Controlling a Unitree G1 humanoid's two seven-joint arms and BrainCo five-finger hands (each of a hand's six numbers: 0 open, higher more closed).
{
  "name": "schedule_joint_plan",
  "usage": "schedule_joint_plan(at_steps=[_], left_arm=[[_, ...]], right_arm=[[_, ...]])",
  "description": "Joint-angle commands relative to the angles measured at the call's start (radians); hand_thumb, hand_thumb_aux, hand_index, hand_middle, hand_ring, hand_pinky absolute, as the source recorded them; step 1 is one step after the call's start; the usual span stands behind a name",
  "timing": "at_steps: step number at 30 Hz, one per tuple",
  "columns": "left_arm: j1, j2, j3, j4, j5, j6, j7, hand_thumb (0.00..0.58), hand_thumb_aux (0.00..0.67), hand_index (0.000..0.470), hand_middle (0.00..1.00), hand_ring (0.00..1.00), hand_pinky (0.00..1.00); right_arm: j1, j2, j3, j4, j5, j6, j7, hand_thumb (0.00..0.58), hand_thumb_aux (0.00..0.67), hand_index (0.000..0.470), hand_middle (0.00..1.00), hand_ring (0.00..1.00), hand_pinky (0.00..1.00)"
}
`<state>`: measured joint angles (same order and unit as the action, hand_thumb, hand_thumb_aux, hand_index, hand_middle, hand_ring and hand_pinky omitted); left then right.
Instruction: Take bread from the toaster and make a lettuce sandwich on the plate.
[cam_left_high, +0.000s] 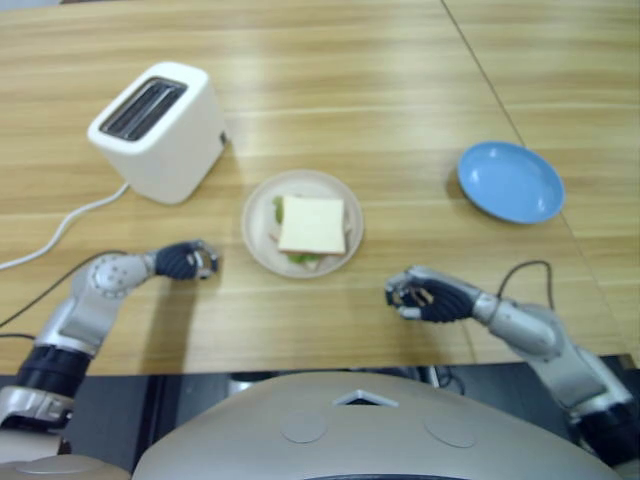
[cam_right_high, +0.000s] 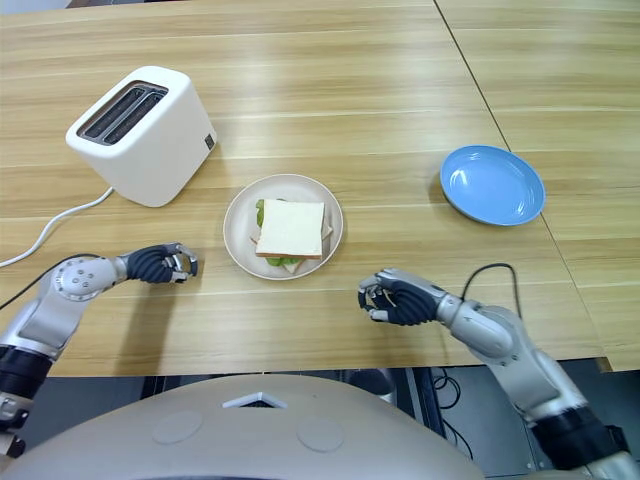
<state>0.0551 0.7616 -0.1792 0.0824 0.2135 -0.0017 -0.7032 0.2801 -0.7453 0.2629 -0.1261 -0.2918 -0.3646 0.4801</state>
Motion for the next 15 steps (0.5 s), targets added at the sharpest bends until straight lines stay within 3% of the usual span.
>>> schedule_joint_plan(at_steps=[1, 11, 14, 15], left_arm=[[-0.064, -0.067, -0.084, 0.053, 0.049, 0.006, -0.005, 0.58, 0.67, 0.46, 1.0, 1.0, 1.0], [-0.223, -0.246, -0.204, 0.244, 0.134, -0.011, 0.037, 0.58, 0.67, 0.46, 1.0, 1.0, 1.0], [-0.298, -0.292, -0.2, 0.345, 0.16, -0.018, 0.103, 0.578, 0.628, 0.431, 1.0, 1.0, 1.0], [-0.322, -0.308, -0.196, 0.378, 0.167, -0.019, 0.134, 0.547, 0.51, 0.35, 1.0, 1.0, 1.0]], right_arm=[[-0.121, 0.067, 0.085, 0.134, -0.206, 0.07, -0.045, 0.58, 0.67, 0.46, 1.0, 1.0, 1.0], [-0.443, 0.163, 0.202, 0.498, -0.471, 0.078, -0.252, 0.58, 0.67, 0.46, 1.0, 1.0, 1.0], [-0.54, 0.16, 0.228, 0.582, -0.57, 0.107, -0.367, 0.58, 0.67, 0.46, 1.0, 1.0, 1.0], [-0.57, 0.16, 0.223, 0.602, -0.586, 0.111, -0.409, 0.565, 0.562, 0.386, 0.87, 0.87, 0.87]])
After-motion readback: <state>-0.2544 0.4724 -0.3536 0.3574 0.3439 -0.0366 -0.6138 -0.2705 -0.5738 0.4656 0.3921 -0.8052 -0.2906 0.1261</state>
